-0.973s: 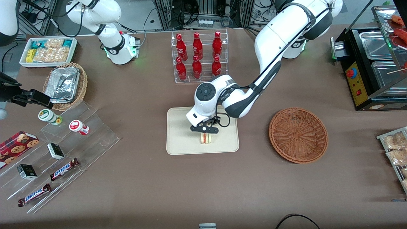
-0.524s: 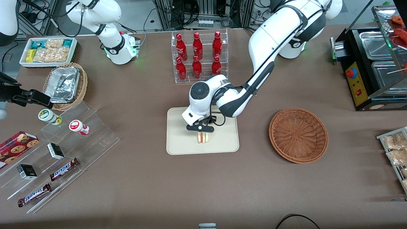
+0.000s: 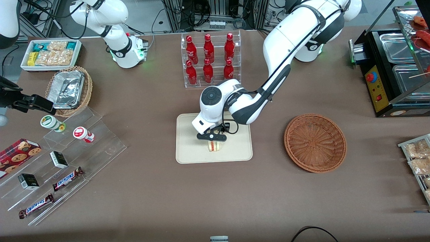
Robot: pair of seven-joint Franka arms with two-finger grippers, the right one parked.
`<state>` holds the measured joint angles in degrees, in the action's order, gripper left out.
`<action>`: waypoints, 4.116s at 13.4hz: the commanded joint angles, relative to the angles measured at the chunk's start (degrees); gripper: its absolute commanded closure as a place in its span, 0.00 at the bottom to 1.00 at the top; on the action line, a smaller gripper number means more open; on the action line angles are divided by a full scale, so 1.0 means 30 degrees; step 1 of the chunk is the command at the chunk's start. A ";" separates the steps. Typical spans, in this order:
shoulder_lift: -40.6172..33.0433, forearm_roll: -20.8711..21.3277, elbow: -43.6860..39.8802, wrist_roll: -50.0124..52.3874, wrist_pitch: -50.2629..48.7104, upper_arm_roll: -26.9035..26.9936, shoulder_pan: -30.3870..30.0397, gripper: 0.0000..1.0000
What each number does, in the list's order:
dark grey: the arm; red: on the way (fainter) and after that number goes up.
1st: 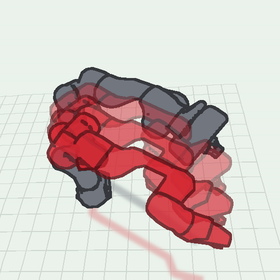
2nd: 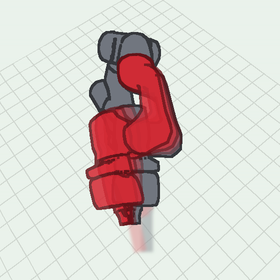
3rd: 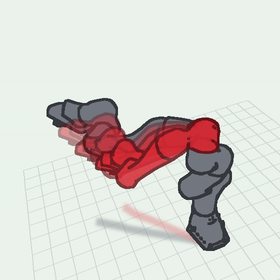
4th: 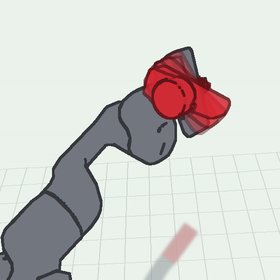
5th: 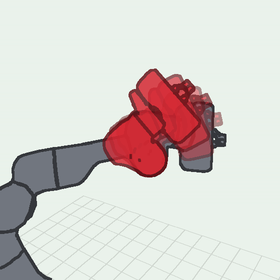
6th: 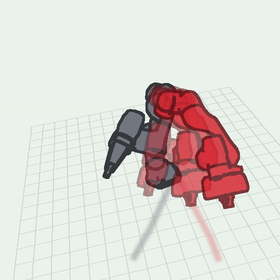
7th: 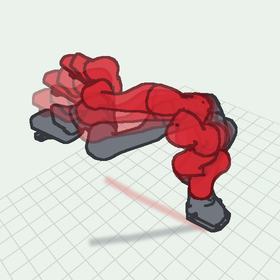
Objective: Place sandwich from basket to tray
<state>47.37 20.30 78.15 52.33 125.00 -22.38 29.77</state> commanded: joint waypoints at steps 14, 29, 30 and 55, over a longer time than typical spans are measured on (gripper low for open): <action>-0.9192 -0.3427 0.0697 -0.4254 -0.9726 -0.0011 -0.7663 0.00; -1.5612 -0.6588 0.4594 -1.6119 -1.1519 0.6570 -0.8201 0.00; -1.5787 -0.6910 0.4593 -1.6793 -1.1752 0.7364 -0.7877 0.00; -1.5379 -0.6854 0.3099 -1.6478 -1.3510 0.7928 -0.8167 0.00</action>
